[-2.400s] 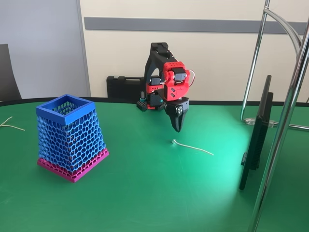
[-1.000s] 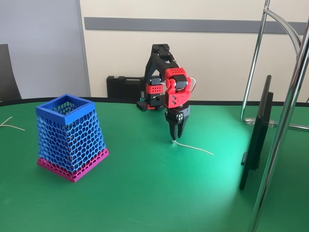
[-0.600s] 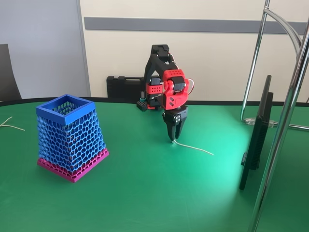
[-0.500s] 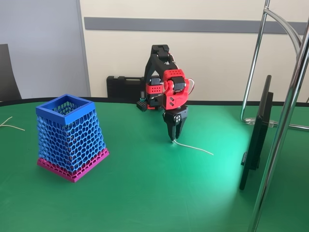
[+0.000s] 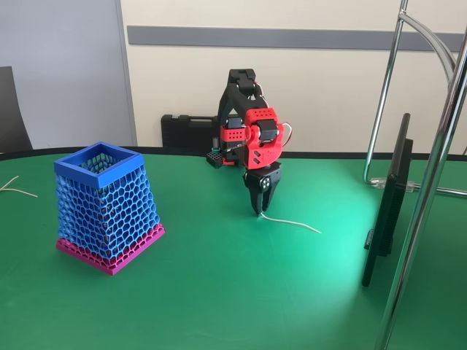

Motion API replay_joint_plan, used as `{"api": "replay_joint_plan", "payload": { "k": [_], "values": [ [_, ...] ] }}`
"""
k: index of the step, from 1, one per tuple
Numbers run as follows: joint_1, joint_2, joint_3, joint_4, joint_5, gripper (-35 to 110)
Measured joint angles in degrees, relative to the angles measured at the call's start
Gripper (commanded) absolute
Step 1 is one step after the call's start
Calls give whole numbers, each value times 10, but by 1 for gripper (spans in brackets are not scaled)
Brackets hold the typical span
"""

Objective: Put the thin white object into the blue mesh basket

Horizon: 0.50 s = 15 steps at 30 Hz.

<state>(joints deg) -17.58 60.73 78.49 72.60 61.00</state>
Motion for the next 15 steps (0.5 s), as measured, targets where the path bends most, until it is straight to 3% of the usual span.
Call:
{"api": "replay_joint_plan", "payload": {
  "k": [15],
  "values": [
    [-12,1,-20,0,-1,13]
  ]
}}
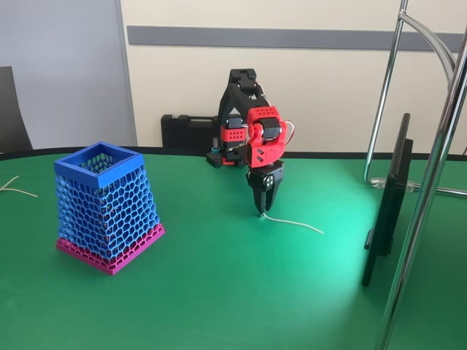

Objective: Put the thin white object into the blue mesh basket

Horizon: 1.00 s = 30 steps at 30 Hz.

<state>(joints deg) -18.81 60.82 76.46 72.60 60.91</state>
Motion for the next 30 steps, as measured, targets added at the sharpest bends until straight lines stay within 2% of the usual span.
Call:
{"api": "replay_joint_plan", "payload": {
  "k": [30],
  "values": [
    [0,-21,-54,32,-16,12]
  ]
}}
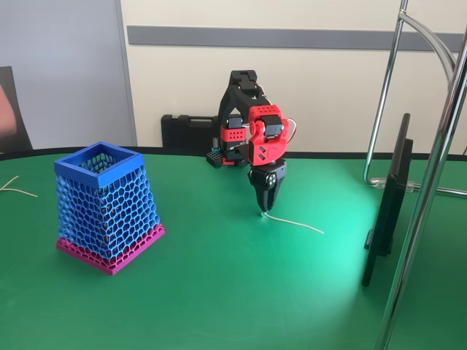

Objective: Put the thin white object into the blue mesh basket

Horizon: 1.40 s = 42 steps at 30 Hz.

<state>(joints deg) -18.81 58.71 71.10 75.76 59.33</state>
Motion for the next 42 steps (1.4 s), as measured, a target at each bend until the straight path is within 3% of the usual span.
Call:
{"api": "replay_joint_plan", "payload": {
  "k": [42],
  "values": [
    [2,-36,-4,-2,-16,10]
  ]
}}
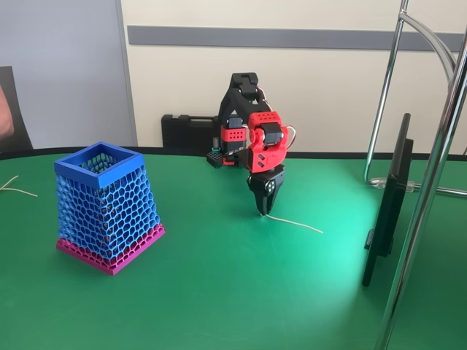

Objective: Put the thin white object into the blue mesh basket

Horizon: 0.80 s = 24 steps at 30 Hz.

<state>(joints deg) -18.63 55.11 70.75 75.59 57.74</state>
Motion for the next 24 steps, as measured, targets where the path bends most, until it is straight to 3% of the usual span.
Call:
{"api": "replay_joint_plan", "payload": {
  "k": [24],
  "values": [
    [5,-33,-19,1,-4,7]
  ]
}}
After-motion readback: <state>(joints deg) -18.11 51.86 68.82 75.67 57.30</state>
